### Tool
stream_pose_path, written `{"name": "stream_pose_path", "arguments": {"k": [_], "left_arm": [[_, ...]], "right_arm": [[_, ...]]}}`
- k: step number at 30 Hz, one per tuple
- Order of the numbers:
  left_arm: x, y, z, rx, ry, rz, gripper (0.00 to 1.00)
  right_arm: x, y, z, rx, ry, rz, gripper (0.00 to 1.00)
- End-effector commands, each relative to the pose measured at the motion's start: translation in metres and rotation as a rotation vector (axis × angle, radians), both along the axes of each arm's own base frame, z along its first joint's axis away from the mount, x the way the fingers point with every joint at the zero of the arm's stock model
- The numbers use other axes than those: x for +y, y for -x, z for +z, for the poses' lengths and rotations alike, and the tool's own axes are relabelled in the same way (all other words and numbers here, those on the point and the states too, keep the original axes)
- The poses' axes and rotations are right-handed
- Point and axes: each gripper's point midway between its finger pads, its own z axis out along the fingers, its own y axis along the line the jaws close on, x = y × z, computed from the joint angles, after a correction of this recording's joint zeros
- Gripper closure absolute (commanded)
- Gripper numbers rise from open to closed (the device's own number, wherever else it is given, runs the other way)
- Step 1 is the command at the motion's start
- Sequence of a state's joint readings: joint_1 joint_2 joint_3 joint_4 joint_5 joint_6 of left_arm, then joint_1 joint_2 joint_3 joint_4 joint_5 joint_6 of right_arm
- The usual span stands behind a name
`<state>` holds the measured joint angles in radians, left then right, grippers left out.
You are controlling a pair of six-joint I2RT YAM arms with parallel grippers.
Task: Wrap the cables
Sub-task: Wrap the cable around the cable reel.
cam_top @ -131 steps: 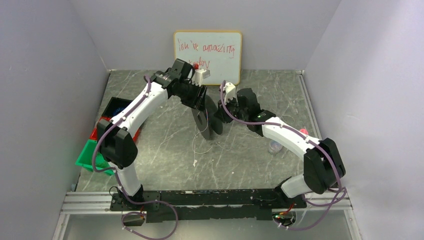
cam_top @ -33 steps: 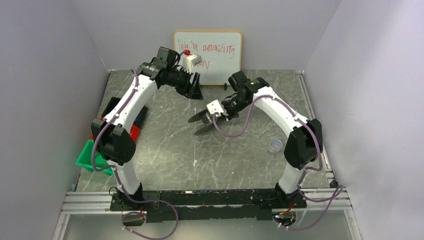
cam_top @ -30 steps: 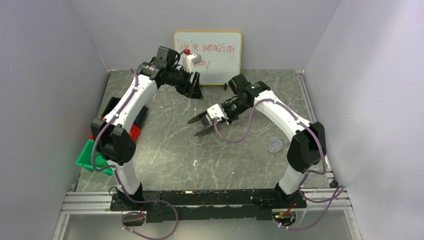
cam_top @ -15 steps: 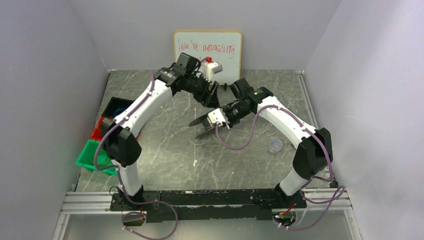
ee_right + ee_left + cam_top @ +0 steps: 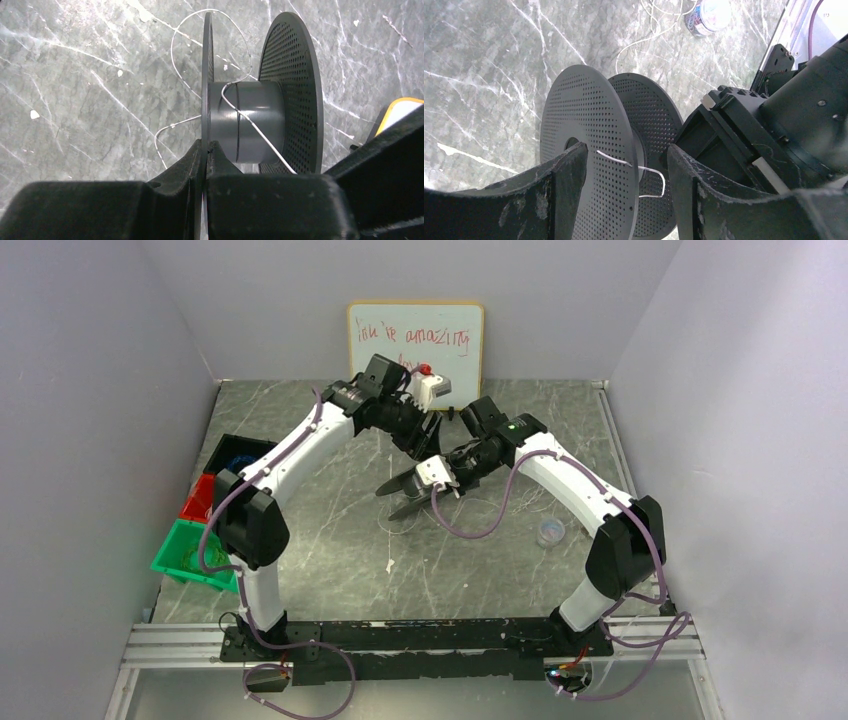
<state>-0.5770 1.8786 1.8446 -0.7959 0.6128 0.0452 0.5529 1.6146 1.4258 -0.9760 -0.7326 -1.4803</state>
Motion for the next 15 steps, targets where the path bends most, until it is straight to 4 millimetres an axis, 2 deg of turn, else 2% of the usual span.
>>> {"name": "stream_pose_path", "arguments": {"k": [1, 15], "left_arm": [[0.0, 0.001, 0.009, -0.042, 0.023, -0.021, 0.36], [0.012, 0.001, 0.005, -0.014, 0.038, -0.008, 0.44]], "right_arm": [[0.011, 0.006, 0.034, -0.033, -0.092, 0.037, 1.0], [0.01, 0.002, 0.032, -0.022, -0.084, 0.017, 1.0]]}}
